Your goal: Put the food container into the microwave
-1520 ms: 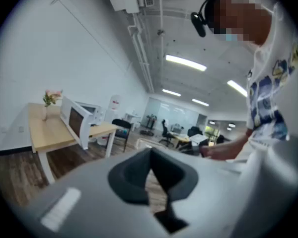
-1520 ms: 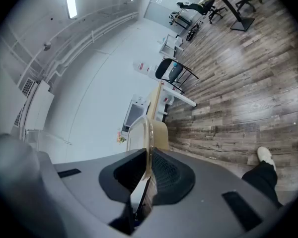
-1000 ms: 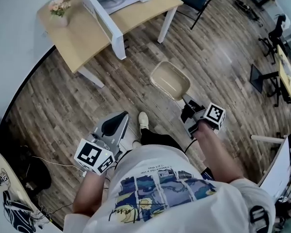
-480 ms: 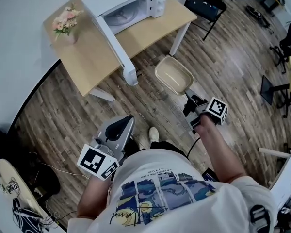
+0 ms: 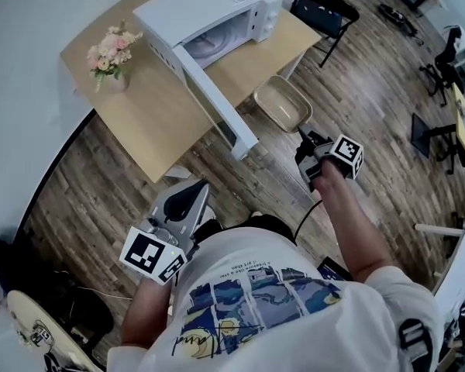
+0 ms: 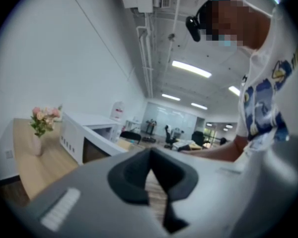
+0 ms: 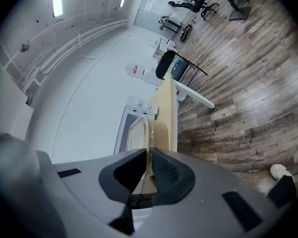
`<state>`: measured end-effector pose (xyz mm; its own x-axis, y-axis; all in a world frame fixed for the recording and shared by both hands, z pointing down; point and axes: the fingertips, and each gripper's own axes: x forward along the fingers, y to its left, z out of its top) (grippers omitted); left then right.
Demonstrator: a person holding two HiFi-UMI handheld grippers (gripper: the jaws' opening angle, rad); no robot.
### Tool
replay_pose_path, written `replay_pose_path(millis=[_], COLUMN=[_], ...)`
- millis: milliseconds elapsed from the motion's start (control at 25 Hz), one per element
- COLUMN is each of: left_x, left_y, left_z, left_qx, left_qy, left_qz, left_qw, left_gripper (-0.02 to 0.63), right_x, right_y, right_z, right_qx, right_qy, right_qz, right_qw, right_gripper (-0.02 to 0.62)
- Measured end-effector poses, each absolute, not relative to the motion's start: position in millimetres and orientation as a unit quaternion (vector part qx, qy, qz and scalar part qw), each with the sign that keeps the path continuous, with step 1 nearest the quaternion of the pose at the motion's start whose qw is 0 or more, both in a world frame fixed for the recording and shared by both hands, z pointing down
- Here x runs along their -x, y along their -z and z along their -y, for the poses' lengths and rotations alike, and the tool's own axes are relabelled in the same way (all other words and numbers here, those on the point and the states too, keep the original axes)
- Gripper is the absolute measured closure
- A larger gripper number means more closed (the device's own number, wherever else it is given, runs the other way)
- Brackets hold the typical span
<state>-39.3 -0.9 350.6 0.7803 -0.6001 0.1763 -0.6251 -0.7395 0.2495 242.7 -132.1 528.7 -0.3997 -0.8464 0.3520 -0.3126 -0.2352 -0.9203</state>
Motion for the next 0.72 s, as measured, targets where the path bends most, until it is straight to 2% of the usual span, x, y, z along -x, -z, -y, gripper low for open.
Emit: replay_pose_path(millis=[320, 720], left_x=[97, 95], left_y=[-352, -339], left_z=[40, 99], left_qx=[-0.936, -0.921], left_qy=[-0.047, -0.039], left_qz=[0.316, 0.362], left_qw=[0.145, 0.138], left_gripper=[0.597, 0.597], right_x=[-203, -166], right_y=[-546, -545], right_z=[195, 303], right_qx=[0.524, 0.490], right_qy=[0.602, 0.613], right_qz=[-0.562, -0.590], right_qw=[0.219, 0.191], right_gripper=[0.557, 0.557])
